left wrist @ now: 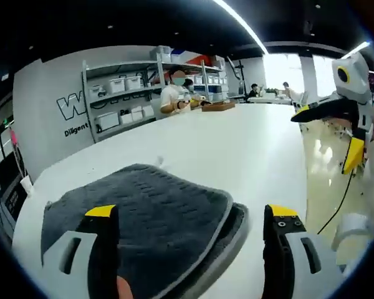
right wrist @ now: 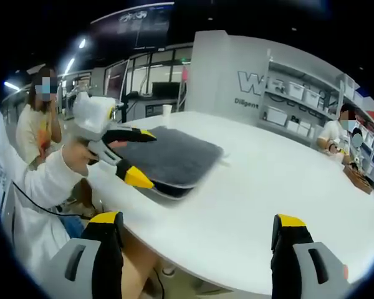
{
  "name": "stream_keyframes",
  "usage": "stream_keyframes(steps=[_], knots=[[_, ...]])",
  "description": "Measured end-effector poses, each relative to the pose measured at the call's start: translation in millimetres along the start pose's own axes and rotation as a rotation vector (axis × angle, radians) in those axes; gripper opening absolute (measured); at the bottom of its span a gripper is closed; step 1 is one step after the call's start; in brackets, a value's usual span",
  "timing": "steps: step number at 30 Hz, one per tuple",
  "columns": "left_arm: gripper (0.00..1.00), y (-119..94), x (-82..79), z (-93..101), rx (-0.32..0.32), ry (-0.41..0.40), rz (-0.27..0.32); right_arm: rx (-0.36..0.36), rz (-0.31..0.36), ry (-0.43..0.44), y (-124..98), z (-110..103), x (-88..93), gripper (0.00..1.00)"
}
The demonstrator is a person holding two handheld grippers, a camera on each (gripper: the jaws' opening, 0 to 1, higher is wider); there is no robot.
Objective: Open the folded towel by lifting each exposed corner and separating the folded layers until the towel lies flat within the target outline without major curled edges
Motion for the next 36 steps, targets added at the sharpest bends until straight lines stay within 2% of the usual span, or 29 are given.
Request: stream_keyframes(steps=[2,4,8,13,16,19,21,22,23,24,26,27,29,30,33,36], knots=[[0.86,9.7,-0.8,5.0,-0.018,0.046,-0.010,0.001,0.005,0.001,-1.2,0.6,-0.1,0.99],[0.81,18.1,0.9,11.3,-0.018,0.058,-0.019,0.004,0.008,0.003,-1.9,1.3,0.2,0.99],[0.72,29.6,6.6,24.1,0.019,0.061,-0.048,0.004,0.001,0.001,-0.3,1.6,2.2,0.99],[0.45,38.5,9.0,27.8,0.019,0.093,-0.034,-0.007,0.000,-0.001,1.6,-0.4,2.3,0.99],[0.33,43.5,11.5,28.1,0.072,0.049,-0.063,-0.012,0.002,-0.005,1.9,-2.5,1.9,0.99],[0.27,46.2,13.0,25.6,0.092,0.027,-0.082,-0.015,0.003,-0.006,2.1,-3.8,1.5,0.99],[0.18,44.9,13.0,22.1,0.102,0.018,-0.086,-0.015,0.002,-0.008,2.1,-5.0,1.2,0.99],[0.10,43.3,12.0,20.8,0.108,0.017,-0.076,-0.016,0.001,-0.009,2.0,-5.7,1.2,0.99],[0.03,40.8,10.5,18.7,0.107,0.019,-0.061,-0.016,0.002,-0.009,1.9,-6.0,1.1,0.99],[0.03,38.5,8.4,16.1,0.104,0.031,-0.042,-0.016,0.002,-0.009,1.8,-6.2,0.9,0.99],[0.02,34.6,4.9,10.1,0.090,0.004,-0.028,-0.017,0.002,-0.009,1.7,-6.4,0.8,0.99],[0.02,31.8,2.9,7.2,0.101,-0.023,-0.020,-0.016,0.002,-0.009,1.6,-6.5,0.8,0.99],[0.02,22.7,-3.7,-4.0,0.095,-0.100,0.034,-0.017,0.000,-0.010,1.1,-6.3,1.0,0.99],[0.02,15.8,-7.1,-15.0,0.055,-0.100,0.063,-0.014,-0.001,-0.009,0.2,-5.6,1.1,0.99],[0.02,3.0,-13.0,-36.6,-0.012,-0.097,0.085,-0.006,0.000,-0.003,-1.1,-4.2,1.2,0.99],[0.02,-18.0,-21.6,-71.4,-0.112,-0.095,0.120,-0.002,-0.001,-0.001,-1.3,-3.6,1.1,0.99]])
Point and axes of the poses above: the point that each gripper's makers call its tool centre point, and the gripper's own axes: y roughly forward along the fingers, z roughly to its right, x roughly out of its underside, the point moved 9 cm from there along -y, roughly backward along the fingers, and after that the axes turned 9 degrees about -y, right-handed, at the moved point
